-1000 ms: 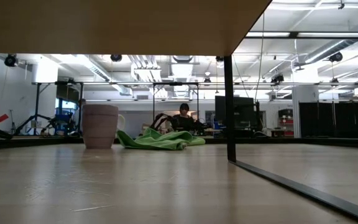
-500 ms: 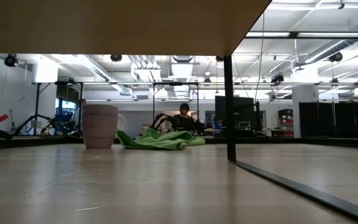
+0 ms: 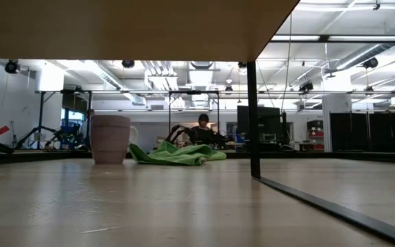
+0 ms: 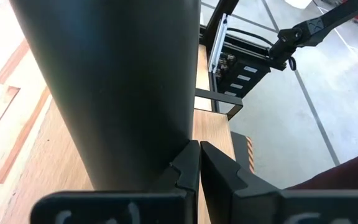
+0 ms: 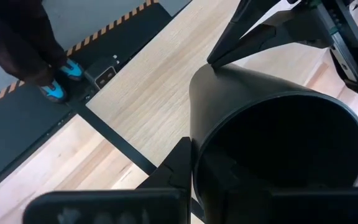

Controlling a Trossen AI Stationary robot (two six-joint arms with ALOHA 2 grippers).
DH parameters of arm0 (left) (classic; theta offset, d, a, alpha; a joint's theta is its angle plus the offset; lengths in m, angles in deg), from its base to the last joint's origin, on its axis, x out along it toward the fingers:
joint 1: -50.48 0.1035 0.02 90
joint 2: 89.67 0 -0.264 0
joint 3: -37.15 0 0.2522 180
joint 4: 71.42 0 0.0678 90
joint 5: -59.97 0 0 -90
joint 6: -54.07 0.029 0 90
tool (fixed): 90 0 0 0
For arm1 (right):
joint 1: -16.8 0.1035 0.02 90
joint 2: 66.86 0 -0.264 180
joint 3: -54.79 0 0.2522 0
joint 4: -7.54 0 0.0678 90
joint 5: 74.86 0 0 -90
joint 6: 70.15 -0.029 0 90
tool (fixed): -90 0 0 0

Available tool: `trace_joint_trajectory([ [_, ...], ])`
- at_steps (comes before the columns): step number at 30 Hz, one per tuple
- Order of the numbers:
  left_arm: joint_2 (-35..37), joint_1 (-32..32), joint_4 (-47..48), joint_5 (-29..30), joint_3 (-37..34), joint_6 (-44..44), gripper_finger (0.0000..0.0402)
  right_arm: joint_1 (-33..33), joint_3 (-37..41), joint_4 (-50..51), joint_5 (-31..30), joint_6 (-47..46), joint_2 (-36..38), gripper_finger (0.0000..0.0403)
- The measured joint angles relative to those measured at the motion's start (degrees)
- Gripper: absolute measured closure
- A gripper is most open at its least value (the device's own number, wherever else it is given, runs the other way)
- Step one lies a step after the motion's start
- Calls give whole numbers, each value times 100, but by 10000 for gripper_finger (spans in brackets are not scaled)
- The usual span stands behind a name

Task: Stack small to large cups/mugs on shelf
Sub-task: Put the black cup on the shelf

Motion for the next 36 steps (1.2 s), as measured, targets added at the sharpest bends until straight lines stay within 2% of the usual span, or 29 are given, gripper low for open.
trace_joint_trajectory([
  [8,0,4,3,-4,-5,-4,402,5,5,-58,4,-41,0,392],
  [18,0,19,-7,-1,-20,-9,402,19,187,-345,13,70,0,342],
  [36,0,22,0,-2,-137,-9,402,16,289,-729,13,103,-4,360],
])
